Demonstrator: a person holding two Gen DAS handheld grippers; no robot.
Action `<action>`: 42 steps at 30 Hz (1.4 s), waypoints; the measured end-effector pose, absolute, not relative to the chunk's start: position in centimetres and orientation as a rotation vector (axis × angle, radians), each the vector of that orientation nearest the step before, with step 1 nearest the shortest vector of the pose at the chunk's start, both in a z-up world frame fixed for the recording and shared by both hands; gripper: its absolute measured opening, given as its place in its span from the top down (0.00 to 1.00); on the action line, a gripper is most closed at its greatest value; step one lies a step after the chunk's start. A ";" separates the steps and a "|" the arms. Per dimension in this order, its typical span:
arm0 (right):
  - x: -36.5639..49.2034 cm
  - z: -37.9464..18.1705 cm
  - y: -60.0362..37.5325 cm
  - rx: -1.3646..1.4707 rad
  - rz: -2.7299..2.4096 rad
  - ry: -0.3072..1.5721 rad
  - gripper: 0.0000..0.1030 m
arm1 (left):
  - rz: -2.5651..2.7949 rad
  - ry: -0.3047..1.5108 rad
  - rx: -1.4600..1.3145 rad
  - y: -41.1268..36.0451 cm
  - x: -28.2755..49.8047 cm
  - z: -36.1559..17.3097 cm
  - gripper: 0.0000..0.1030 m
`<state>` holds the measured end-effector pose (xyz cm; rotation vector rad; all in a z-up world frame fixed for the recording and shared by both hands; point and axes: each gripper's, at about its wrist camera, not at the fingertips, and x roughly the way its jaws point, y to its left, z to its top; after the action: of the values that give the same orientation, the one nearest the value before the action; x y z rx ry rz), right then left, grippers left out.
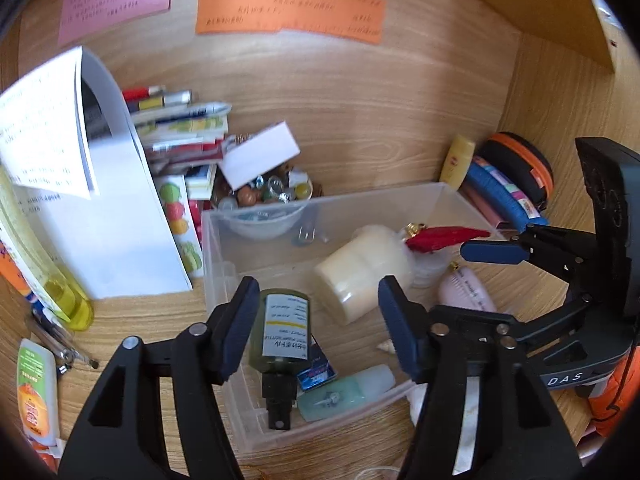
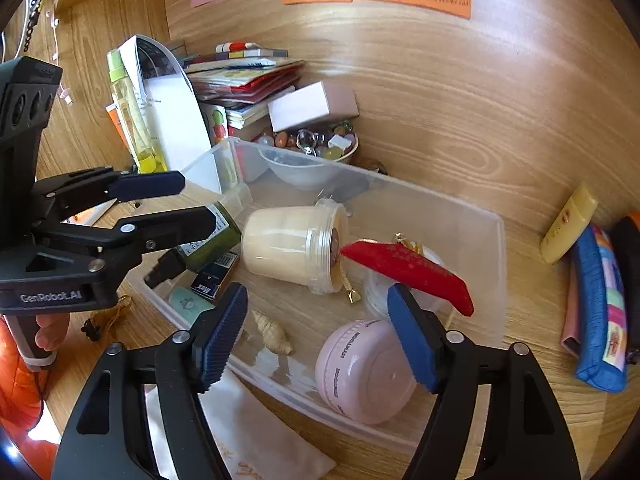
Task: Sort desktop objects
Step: 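Open both grippers to drop the bottle and red pouch into the clear box, then move the left gripper to the beaded orange string while the right approaches the white drawstring bag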
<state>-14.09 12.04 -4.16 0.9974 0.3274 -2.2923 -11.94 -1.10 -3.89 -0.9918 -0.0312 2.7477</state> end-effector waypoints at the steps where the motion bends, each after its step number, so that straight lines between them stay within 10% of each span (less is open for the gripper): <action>1: -13.9 -3.9 12.1 0.995 -2.299 0.328 0.22 | 2.746 -0.030 -0.983 -1.0 -11.7 -3.7 0.40; 12: -10.5 -1.2 13.8 0.899 -2.366 0.327 0.21 | 2.837 -0.013 -0.907 -1.5 -9.1 -1.3 0.08; 42: -4.7 -3.4 16.2 1.006 -2.367 0.230 0.14 | 2.862 -0.031 -1.221 -8.5 -0.1 -7.9 0.07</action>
<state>-4.69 16.20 -3.41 1.0056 0.2298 -2.3669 -0.12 -8.49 -7.88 -1.2206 -0.0315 2.8620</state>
